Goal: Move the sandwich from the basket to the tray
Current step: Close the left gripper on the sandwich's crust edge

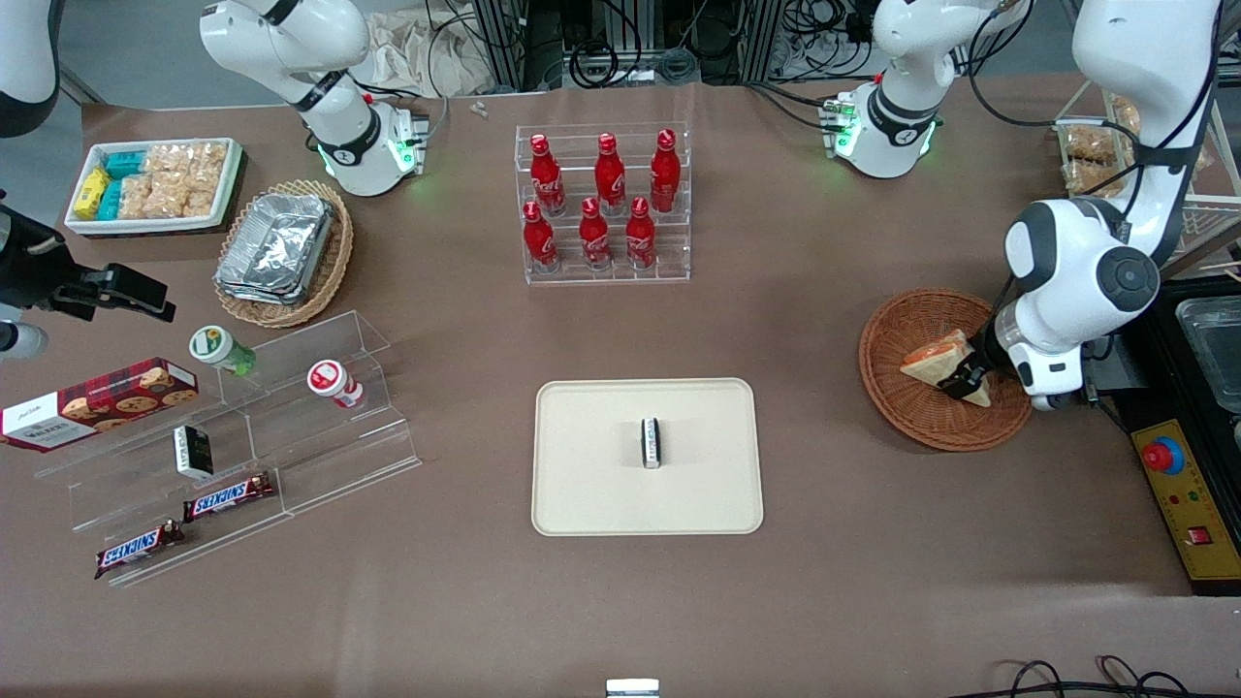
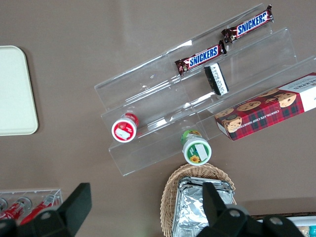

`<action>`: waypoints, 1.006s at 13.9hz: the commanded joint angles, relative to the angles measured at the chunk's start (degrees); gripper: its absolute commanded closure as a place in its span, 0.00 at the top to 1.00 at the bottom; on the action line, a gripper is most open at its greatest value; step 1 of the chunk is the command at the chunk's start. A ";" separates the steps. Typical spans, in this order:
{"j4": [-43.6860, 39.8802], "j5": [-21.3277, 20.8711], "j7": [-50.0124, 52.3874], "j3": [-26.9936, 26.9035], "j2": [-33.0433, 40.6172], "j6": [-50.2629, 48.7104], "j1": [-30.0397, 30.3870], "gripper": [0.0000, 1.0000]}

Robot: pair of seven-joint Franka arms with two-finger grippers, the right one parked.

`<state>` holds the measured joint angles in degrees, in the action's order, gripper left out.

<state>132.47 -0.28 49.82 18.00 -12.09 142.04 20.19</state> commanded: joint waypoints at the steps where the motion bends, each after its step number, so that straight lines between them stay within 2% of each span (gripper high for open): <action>1: 2.35 0.71 1.69 0.37 -1.53 5.79 0.29 0.97; 6: 1.83 0.71 2.56 0.55 -0.58 4.14 0.02 0.97; 8: 0.26 0.63 3.27 0.64 2.76 -4.09 -0.07 0.97; 10: -3.52 0.71 3.36 0.64 2.77 -10.18 -0.24 0.97; 14: -4.33 0.80 3.53 0.64 2.86 -12.14 0.02 0.97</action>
<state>128.32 -0.06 52.47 18.45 -9.45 130.89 20.07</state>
